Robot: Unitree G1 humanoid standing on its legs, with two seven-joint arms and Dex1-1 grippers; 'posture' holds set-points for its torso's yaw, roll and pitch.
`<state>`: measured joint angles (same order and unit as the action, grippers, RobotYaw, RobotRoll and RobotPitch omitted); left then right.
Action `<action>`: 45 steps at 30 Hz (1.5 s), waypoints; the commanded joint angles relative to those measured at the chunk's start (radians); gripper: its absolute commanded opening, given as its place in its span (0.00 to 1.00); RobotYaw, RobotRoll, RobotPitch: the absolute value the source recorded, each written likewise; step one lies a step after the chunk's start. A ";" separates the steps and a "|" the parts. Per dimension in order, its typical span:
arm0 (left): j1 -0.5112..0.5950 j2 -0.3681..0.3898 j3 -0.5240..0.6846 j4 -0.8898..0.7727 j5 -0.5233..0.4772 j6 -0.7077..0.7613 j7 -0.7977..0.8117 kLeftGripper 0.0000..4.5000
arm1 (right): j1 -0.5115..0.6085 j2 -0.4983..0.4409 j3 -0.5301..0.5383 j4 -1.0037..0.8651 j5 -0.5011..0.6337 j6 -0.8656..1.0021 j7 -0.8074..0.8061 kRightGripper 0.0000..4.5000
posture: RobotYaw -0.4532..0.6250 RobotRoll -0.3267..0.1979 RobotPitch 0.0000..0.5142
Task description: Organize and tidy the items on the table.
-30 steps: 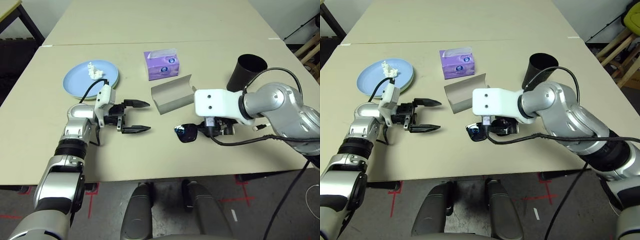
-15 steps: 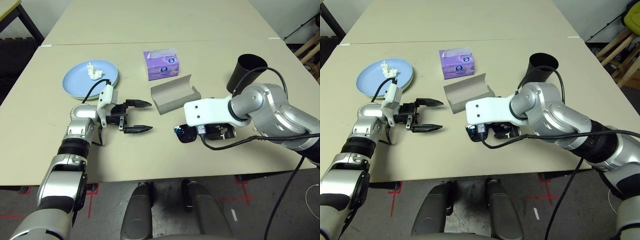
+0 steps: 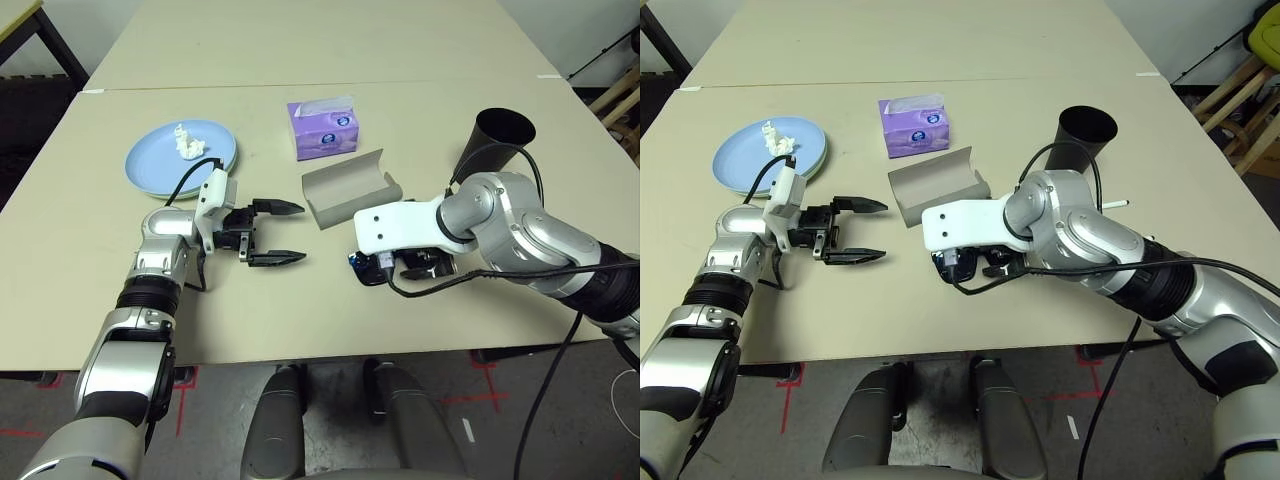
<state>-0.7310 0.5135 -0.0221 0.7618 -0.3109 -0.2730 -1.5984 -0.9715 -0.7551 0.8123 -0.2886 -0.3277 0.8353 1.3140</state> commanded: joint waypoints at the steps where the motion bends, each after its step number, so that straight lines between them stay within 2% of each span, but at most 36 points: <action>1: 0.001 -0.004 -0.014 -0.010 0.014 -0.013 -0.016 0.99 | 0.001 0.009 -0.007 0.011 -0.015 -0.010 0.004 1.00 | 0.53 0.62 0.43; 18: 0.019 0.003 -0.015 -0.019 0.019 -0.018 -0.012 0.99 | -0.012 0.062 -0.014 0.040 -0.015 0.093 0.010 1.00 | 0.54 0.62 0.43; 43: 0.025 0.011 -0.016 -0.033 0.022 -0.006 -0.009 0.99 | 0.000 0.051 -0.013 0.055 -0.018 0.099 0.000 1.00 | 0.54 0.62 0.43; 45: 0.024 0.011 -0.016 -0.033 0.022 -0.005 -0.009 1.00 | -0.001 0.051 -0.014 0.055 -0.017 0.101 0.000 0.91 | 0.54 0.62 0.42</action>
<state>-0.7258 0.5157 -0.0221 0.7525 -0.3071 -0.2783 -1.5980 -0.9746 -0.6980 0.8079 -0.2316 -0.3479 0.9315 1.3136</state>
